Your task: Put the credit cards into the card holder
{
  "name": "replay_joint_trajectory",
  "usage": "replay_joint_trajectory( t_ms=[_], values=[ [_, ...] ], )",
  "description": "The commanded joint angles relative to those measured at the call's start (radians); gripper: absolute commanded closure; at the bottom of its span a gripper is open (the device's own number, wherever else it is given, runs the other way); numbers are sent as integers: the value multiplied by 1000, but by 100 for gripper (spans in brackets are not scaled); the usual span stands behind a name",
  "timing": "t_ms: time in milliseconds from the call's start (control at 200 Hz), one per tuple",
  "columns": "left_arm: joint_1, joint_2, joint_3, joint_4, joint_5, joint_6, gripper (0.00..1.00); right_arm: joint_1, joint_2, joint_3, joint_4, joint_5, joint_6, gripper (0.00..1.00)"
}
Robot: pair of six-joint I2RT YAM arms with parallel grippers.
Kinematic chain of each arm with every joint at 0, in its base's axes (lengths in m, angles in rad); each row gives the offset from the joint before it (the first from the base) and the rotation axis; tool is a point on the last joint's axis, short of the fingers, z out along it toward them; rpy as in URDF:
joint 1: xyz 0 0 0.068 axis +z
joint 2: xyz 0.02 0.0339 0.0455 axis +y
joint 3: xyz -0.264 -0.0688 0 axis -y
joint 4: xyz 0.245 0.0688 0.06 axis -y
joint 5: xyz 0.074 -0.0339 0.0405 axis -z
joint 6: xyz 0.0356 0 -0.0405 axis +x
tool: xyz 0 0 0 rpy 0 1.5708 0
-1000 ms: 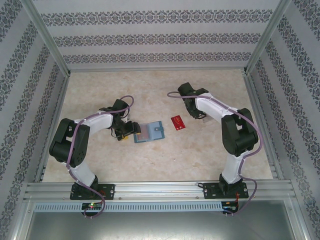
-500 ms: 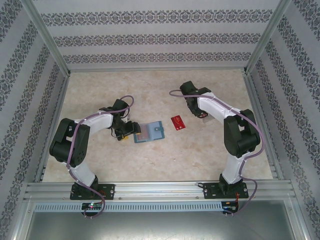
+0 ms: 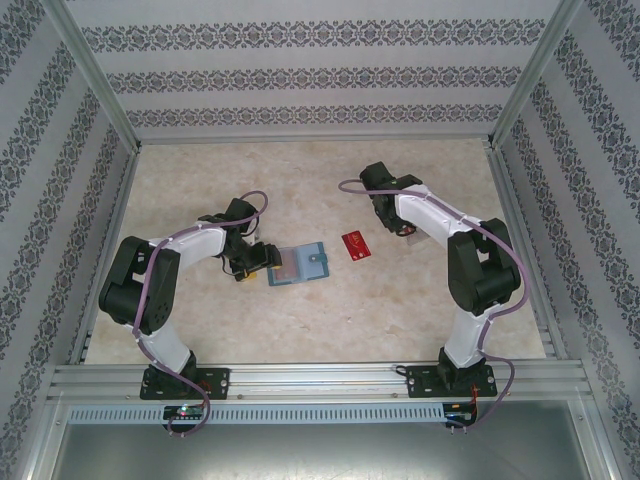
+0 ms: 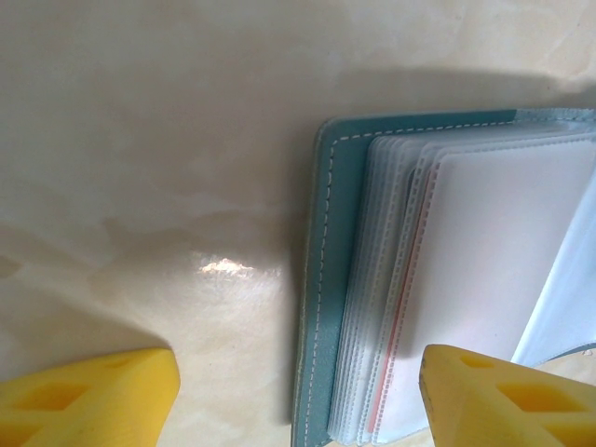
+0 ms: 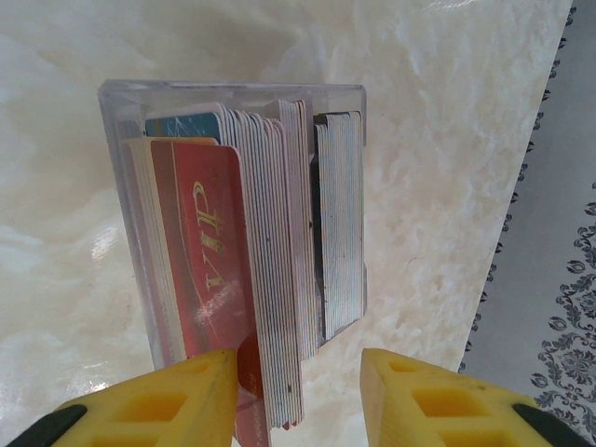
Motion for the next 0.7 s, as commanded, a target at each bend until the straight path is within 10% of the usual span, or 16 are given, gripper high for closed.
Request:
replay_joint_trajectory(
  t_ms=[0, 694],
  values=[
    [-21, 105, -45, 42, 75, 32, 28, 1, -36, 3, -1, 55, 4, 61],
    [-20, 118, -35, 31, 89, 40, 28, 10, -30, 9, -6, 64, -2, 75]
  ],
)
